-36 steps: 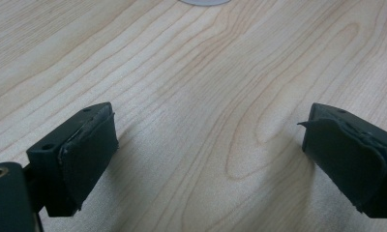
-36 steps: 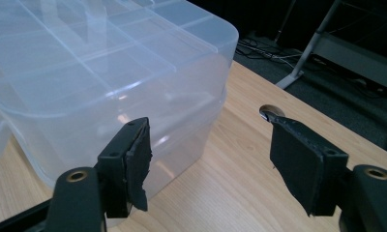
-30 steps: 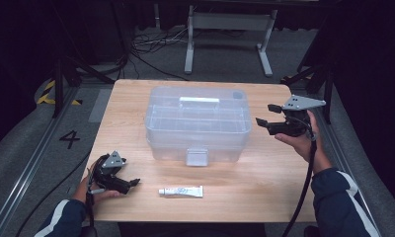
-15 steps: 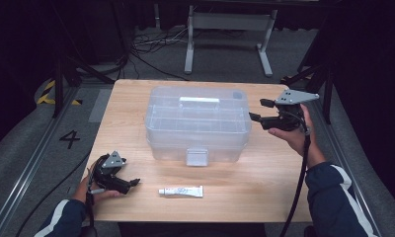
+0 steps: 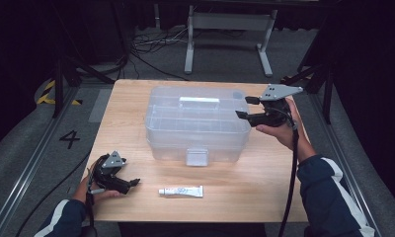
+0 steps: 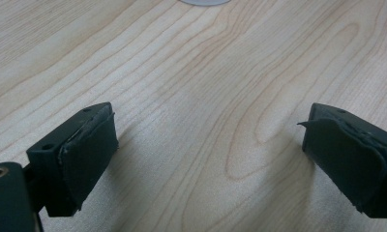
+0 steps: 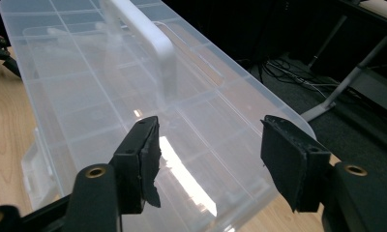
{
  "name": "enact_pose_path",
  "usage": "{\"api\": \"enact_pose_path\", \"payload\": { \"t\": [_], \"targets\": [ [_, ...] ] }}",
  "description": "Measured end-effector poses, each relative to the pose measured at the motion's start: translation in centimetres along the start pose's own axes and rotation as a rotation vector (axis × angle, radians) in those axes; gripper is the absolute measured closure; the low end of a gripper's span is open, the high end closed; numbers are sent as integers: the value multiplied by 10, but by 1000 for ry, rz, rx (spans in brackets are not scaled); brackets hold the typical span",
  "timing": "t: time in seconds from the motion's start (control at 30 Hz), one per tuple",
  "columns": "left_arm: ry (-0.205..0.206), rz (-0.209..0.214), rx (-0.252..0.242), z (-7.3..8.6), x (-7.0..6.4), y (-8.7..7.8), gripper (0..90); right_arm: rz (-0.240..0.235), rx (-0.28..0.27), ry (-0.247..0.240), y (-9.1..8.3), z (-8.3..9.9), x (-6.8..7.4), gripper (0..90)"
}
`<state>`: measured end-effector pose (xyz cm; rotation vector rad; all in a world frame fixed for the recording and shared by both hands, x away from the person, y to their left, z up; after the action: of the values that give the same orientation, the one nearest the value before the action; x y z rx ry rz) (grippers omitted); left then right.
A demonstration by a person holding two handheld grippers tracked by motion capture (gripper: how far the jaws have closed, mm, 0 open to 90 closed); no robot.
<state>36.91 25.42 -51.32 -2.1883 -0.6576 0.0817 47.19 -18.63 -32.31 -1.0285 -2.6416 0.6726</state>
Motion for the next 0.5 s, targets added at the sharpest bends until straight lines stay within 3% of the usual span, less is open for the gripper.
{"api": "enact_pose_path", "payload": {
  "t": [0.5],
  "targets": [
    [0, 0, 0, 0, 0, 0, 57, -63, 59, -56, 26, -17, 18, 460]
  ]
}}
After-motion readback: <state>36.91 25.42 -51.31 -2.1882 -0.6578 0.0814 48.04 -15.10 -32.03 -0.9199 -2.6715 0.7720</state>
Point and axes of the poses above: each handheld gripper's, and its own axes: y roughly forward along the jaws, z roughly out of its underside, x roughly to its left, the point moved 4 cm from there along y, roughly forward along the jaws, and after that the axes turned 15 degrees about y, right-handed, at the moved point
